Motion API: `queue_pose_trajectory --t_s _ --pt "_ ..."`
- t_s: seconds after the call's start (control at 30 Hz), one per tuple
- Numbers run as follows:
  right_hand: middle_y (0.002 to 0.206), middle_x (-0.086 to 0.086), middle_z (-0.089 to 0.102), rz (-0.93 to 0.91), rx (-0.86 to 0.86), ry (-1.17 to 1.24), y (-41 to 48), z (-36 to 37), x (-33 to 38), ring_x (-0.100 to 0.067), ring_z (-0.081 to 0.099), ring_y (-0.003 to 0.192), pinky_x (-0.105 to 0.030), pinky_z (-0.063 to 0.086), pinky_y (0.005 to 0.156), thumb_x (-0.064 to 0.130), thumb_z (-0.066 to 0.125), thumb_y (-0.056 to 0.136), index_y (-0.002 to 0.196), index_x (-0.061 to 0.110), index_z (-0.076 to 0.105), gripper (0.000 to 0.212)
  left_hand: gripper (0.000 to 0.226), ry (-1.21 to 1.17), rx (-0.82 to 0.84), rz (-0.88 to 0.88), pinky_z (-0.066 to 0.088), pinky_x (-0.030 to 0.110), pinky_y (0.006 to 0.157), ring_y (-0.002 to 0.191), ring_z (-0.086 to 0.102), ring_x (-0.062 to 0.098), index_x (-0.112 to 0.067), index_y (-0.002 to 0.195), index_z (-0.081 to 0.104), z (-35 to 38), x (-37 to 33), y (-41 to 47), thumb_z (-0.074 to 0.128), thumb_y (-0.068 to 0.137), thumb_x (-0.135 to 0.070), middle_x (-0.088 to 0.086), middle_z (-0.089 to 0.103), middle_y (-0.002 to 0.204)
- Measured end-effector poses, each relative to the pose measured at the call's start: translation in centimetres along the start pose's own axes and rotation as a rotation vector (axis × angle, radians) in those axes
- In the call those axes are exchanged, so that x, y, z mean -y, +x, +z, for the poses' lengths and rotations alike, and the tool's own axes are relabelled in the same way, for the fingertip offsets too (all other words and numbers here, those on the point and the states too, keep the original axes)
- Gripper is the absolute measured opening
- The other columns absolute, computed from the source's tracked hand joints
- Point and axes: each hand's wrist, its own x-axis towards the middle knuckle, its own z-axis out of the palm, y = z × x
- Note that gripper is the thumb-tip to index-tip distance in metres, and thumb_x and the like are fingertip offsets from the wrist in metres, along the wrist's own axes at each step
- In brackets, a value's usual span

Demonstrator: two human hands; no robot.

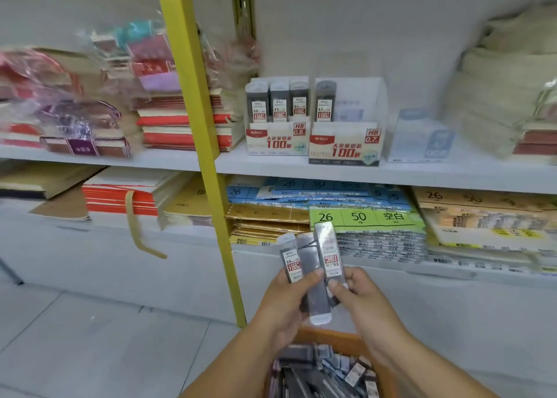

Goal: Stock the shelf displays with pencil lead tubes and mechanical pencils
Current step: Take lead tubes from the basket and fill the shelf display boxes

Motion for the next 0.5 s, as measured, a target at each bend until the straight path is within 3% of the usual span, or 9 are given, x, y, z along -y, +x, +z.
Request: queue_pose_trajectory --t_s 0.1,0.2,0.37,0.5 --pt "0.087 -0.005 0.073 -0.038 0.052 0.011 0.3 -0.1 3.2 -0.012 0.068 0.075 -0.031 0.048 0.073 0.016 0.060 0.095 0.096 0.018 0.064 0.005 0.032 -0.044 0.030 0.029 0.060 0.049 0.086 0.106 0.072 0.030 -0.022 0.123 0.066 0.7 -2.8 0.1 0.069 0.092 -0.017 0.009 0.075 0.117" --pt "0.084 0.001 0.073 -0.105 0.095 -0.003 0.7 -0.6 6.6 -0.008 0.068 0.073 -0.020 0.052 0.066 0.017 0.063 0.093 0.096 0.018 0.069 0.007 0.035 -0.047 0.063 0.078 0.054 0.058 0.096 0.111 0.070 0.032 -0.026 0.123 0.067 1.4 -5.8 0.2 0.071 0.088 -0.022 0.009 0.074 0.119" --pt "0.091 -0.002 0.077 -0.193 0.142 -0.089 1.5 -1.6 11.0 -0.020 0.074 0.082 -0.033 0.059 0.082 0.009 0.066 0.090 0.101 0.016 0.072 0.015 0.037 0.055 0.076 0.197 0.059 0.051 0.091 0.104 0.073 0.025 -0.031 0.123 0.064 1.8 -9.5 0.5 0.073 0.087 -0.025 0.003 0.076 0.116" --pt "0.086 -0.006 0.076 -0.175 0.099 -0.025 2.4 -1.5 12.2 -0.025 0.074 0.076 -0.038 0.061 0.071 0.008 0.072 0.085 0.106 0.015 0.056 0.027 0.034 0.018 0.008 0.229 0.061 0.043 0.081 0.101 0.075 0.026 -0.027 0.122 0.065 1.7 -10.3 1.2 0.071 0.089 -0.024 0.004 0.077 0.112"
